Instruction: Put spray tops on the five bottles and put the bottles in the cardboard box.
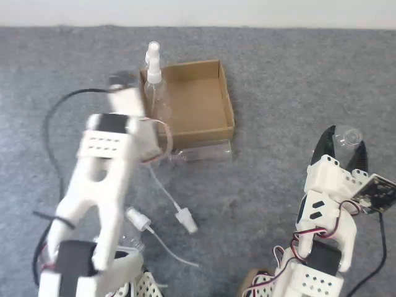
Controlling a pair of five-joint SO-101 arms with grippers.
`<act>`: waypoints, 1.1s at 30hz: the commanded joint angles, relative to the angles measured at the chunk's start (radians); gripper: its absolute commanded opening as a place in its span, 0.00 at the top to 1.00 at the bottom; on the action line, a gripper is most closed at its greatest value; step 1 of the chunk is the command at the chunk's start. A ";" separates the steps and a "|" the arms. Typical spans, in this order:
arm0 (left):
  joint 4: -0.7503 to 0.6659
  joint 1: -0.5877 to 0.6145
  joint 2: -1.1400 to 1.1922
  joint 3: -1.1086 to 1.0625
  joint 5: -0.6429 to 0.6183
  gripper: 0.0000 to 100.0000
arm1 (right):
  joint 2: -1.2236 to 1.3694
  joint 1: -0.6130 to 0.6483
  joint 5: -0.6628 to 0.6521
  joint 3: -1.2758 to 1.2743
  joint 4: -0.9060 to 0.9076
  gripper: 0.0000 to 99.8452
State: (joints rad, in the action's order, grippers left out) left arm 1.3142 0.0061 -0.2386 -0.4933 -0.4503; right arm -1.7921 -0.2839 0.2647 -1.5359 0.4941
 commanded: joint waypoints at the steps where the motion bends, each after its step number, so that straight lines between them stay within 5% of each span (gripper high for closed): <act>1: -0.018 0.161 -0.095 0.021 0.005 0.99 | -0.022 0.008 0.000 0.052 -0.028 0.99; 11: -0.037 0.348 -0.104 0.018 0.008 0.99 | -0.022 0.018 0.005 0.049 -0.028 0.99; 33: -0.037 0.344 -0.230 -0.033 0.086 0.99 | -0.021 0.053 0.000 0.028 -0.028 0.99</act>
State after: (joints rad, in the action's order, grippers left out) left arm 1.2912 0.3560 -0.3276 -0.4979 -0.3721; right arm -1.7921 -0.2409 0.2647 -1.5359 0.4941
